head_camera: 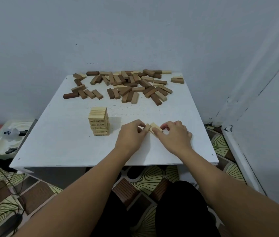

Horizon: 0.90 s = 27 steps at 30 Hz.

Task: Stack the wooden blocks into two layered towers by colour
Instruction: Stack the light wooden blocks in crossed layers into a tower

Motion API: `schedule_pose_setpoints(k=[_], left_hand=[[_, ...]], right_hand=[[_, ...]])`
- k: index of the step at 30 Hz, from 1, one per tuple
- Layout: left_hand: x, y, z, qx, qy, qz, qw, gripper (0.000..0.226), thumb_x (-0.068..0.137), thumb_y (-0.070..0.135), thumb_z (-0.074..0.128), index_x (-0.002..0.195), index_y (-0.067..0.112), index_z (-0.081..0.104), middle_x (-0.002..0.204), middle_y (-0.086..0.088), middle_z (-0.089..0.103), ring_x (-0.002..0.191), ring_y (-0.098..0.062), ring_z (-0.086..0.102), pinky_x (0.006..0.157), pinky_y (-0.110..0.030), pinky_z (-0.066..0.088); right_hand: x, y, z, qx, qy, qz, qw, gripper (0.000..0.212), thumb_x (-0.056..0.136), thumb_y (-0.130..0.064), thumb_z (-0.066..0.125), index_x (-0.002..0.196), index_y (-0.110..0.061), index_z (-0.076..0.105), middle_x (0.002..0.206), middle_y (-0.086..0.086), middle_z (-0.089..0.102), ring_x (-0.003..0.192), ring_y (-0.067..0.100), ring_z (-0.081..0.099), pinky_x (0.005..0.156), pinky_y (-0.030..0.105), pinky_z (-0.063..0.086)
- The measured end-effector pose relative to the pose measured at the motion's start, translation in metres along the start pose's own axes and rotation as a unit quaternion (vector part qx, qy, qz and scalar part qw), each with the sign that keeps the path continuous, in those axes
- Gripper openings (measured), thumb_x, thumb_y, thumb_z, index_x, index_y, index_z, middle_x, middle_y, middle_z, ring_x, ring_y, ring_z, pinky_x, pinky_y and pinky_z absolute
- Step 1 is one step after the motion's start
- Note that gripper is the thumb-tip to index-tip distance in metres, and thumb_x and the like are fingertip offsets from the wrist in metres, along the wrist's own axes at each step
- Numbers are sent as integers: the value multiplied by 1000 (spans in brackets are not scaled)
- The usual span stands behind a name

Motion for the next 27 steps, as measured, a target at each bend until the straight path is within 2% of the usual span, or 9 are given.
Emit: schedule_pose_setpoints(k=[6,9,11,13,16,18,21,23,27], left_hand=[[10,-18,-2,1,11,24,1000,19,96,40,70,101,24,80,84,11,68,81,-4,62,67,-19,43],[14,-23,-7,-37,29,3,999,25,95,41,71,115,26,73,82,8,69,80,-7,64,71,-25,51],[15,-24,-9,-34,41,10,999,30,98,40,66,123,26,71,81,8,69,80,-6,65,74,-27,53],[11,-21,-10,-26,56,42,997,27,100,39,63,121,26,74,77,10,68,76,-4,63,73,-29,54],[5,-21,-8,-41,53,71,995,26,93,42,69,114,28,77,77,10,67,76,-6,62,72,-30,53],[7,-24,-5,-50,7,76,996,49,80,51,76,123,29,73,85,11,65,81,-6,60,74,-26,51],[10,-29,-1,-37,-54,82,994,78,65,63,85,134,31,67,95,11,62,87,-4,57,77,-24,47],[9,-30,-1,-29,-55,79,995,85,61,66,90,136,34,64,98,11,59,88,-3,56,76,-22,45],[6,-26,-3,-32,-19,83,996,77,69,63,87,136,31,66,97,11,60,88,-2,57,76,-21,47]], right_hand=[[11,-8,5,39,-21,-25,999,24,90,-63,63,91,-38,65,92,-19,64,102,10,58,95,40,29],[18,-17,9,61,-17,-29,998,24,89,-60,66,93,-36,65,85,-19,66,95,4,59,96,39,27],[21,-23,12,78,-27,-36,996,21,91,-54,67,98,-35,63,85,-17,67,91,-1,59,99,38,27],[22,-26,14,87,-42,-44,994,22,93,-53,65,105,-36,61,87,-15,67,91,-3,58,101,37,26],[22,-24,13,115,-98,-57,987,39,93,-55,66,126,-39,54,93,-13,68,96,-1,57,104,35,24],[20,-19,15,134,-172,-72,973,61,88,-56,71,143,-44,45,98,-14,67,101,6,57,107,38,29],[19,-12,16,127,-241,-90,958,81,79,-55,78,150,-54,38,104,-16,63,104,11,53,110,46,38],[19,-13,16,120,-241,-92,959,80,78,-52,79,149,-55,41,104,-16,62,104,12,52,110,47,39],[18,-17,16,139,-206,-85,965,53,83,-46,78,133,-49,60,97,-14,64,90,5,53,107,45,38]])
Point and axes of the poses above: each hand's wrist, its own x-axis towards the middle knuckle, its own z-axis out of the palm, y = z × x, the point moved 8 cm from there along x, towards the middle knuckle
